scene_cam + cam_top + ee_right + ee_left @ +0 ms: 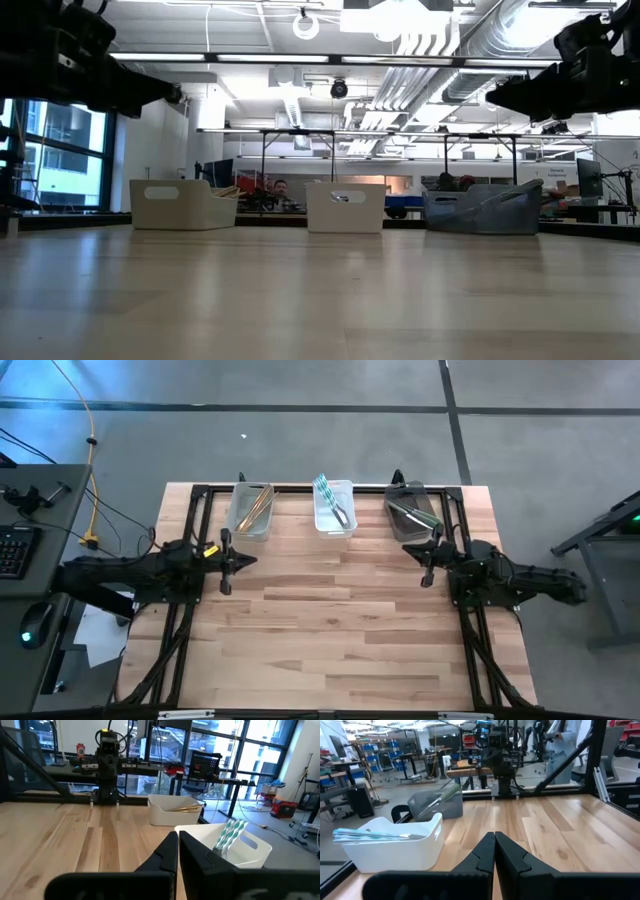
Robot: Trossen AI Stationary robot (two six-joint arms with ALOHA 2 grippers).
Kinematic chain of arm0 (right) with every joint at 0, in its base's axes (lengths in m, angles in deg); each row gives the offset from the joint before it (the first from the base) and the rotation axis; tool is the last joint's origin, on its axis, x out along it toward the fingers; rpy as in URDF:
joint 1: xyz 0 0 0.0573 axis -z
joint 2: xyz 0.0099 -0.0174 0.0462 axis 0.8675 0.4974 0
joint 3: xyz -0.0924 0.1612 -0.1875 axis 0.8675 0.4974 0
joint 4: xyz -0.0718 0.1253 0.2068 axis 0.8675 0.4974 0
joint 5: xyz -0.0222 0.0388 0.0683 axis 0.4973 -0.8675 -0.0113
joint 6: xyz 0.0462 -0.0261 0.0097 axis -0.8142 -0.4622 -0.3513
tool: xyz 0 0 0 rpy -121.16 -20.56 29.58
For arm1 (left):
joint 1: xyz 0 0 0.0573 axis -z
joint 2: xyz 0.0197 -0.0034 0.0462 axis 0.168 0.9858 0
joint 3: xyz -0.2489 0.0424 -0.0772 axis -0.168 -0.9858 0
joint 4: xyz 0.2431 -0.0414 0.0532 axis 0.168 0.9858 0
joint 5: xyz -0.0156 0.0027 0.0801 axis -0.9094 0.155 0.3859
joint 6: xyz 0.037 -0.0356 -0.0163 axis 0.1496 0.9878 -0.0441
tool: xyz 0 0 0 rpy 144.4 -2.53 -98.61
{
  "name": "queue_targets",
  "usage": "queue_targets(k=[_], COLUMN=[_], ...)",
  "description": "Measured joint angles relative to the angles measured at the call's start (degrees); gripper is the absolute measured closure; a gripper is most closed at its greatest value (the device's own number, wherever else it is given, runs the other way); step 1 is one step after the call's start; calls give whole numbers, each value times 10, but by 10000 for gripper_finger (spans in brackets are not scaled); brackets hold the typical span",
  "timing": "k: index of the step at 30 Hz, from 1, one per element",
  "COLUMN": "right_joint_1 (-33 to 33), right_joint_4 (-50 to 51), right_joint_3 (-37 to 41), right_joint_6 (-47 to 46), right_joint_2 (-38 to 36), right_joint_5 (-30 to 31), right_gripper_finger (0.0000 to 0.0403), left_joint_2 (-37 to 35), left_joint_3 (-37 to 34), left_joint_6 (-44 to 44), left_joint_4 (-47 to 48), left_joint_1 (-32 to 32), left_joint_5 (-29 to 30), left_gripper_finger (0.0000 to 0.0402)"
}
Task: Sort silverware by color (type)
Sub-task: Return to Home Position
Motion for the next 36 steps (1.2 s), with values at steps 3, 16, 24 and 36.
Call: queue_targets(k=[3, 16, 24, 36], right_joint_1=[0, 0, 0, 55], right_joint_4=[10, -1, -30, -18], right_joint_3=[0, 0, 0, 0], right_joint_6=[-1, 23, 43, 30], right_joint_2=[-18, -20, -20, -19], right_joint_5=[0, 0, 0, -27], right_gripper_finger=[403, 403, 403, 403], left_joint_2=[-33, -99, -99, -99], left_joint_3=[0, 1, 1, 1], left_joint_6=[0, -11, -15, -15], left_joint_4=[29, 82, 83, 82], left_joint_1=[0, 0, 0, 0], left_joint_5=[6, 19, 2, 10], left_gripper_finger=[401, 401, 401, 401])
